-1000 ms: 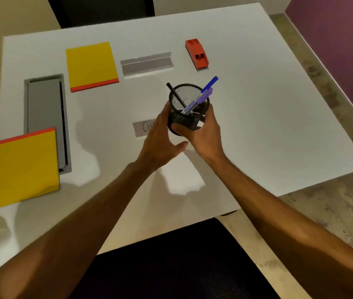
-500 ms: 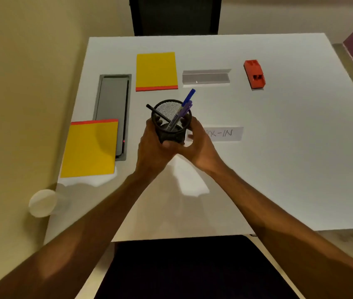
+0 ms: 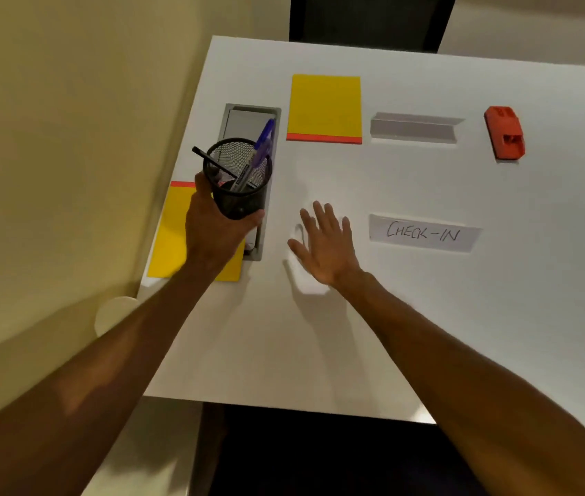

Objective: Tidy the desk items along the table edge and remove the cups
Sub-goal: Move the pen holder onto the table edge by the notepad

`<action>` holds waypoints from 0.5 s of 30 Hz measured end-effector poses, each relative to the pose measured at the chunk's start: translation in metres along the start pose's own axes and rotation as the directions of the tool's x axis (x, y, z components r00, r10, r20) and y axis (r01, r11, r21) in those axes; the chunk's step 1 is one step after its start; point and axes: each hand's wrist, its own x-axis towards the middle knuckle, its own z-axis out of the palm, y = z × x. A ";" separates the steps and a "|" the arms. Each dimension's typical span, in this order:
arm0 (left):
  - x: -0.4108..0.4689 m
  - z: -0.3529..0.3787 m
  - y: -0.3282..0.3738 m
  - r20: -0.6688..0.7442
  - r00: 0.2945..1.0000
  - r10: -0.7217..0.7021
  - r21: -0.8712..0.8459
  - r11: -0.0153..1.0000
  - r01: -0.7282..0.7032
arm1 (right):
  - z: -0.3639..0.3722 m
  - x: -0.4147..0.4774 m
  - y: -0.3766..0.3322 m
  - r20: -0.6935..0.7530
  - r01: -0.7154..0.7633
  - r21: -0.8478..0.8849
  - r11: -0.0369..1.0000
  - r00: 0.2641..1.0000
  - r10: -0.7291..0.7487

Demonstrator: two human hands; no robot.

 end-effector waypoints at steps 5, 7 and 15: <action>0.026 -0.007 -0.037 -0.053 0.998 -0.017 -0.032 0.999 0.015 | 0.033 0.021 -0.014 0.000 -0.025 -0.091 0.996 1.000 0.025; 0.035 -0.008 -0.051 -0.061 0.997 -0.044 -0.033 0.999 0.042 | 0.042 0.025 -0.017 -0.030 -0.043 -0.108 0.993 0.999 0.040; 0.071 -0.005 -0.083 -0.079 0.986 -0.148 -0.027 0.989 0.146 | 0.062 0.028 -0.014 -0.203 -0.056 -0.180 0.982 0.979 0.019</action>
